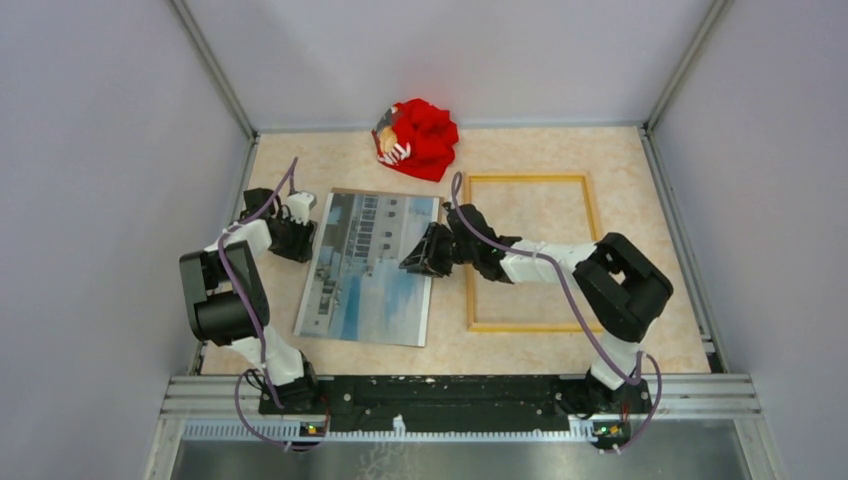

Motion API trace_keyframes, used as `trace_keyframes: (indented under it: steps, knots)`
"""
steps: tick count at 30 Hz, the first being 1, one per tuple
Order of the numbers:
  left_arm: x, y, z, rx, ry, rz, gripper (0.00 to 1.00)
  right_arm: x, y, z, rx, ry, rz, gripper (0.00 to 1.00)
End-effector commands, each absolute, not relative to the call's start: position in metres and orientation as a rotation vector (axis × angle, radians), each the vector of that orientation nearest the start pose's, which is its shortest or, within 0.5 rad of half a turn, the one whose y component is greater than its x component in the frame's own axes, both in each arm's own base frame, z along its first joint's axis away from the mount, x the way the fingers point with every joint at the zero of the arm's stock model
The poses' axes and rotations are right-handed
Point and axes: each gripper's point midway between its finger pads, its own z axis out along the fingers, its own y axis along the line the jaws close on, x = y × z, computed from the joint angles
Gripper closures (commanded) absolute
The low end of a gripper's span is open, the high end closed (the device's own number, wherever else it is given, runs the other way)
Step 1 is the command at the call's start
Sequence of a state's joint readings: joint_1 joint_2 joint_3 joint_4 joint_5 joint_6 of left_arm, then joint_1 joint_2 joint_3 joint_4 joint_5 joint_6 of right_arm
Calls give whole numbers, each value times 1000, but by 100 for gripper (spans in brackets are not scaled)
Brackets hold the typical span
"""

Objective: Put the photo into the frame
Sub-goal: Pick up the photo frame item at the center of the board.

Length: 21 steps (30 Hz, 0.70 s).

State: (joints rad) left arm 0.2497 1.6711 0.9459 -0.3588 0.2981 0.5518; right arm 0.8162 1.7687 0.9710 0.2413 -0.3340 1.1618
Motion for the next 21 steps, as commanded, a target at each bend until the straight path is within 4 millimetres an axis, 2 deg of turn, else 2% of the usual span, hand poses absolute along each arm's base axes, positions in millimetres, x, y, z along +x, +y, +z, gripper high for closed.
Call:
trace_keyframes:
  steps: [1, 3, 4, 6, 9, 10, 13, 15, 18, 21]
  knots:
    - [318, 37, 10, 486, 2647, -255, 38, 266, 413, 147, 113, 2371, 1397, 76]
    - [321, 39, 15, 486, 2643, -239, 34, 268, 413, 149, 107, 2360, 1396, 95]
    - [325, 40, 19, 484, 2636, -227, 31, 269, 412, 151, 106, 2355, 1391, 100]
    - [332, 44, 32, 477, 2620, -197, 20, 273, 408, 157, 103, 2338, 1381, 100]
    - [345, 50, 61, 467, 2575, -147, 7, 277, 402, 177, 62, 2308, 1397, 100]
    - [351, 50, 73, 467, 2546, -137, 3, 279, 400, 190, 35, 2279, 1410, 100]
    - [363, 46, 110, 485, 2468, -138, 2, 279, 389, 242, -61, 2176, 1465, 100]
    - [369, 40, 131, 500, 2428, -133, 2, 280, 374, 272, -111, 2148, 1417, 100]
    - [374, 12, 150, 579, 2386, -121, 2, 289, 334, 309, -125, 2117, 1246, 100]
    - [374, -40, 157, 700, 2338, -172, 2, 296, 284, 332, -52, 2105, 1144, 100]
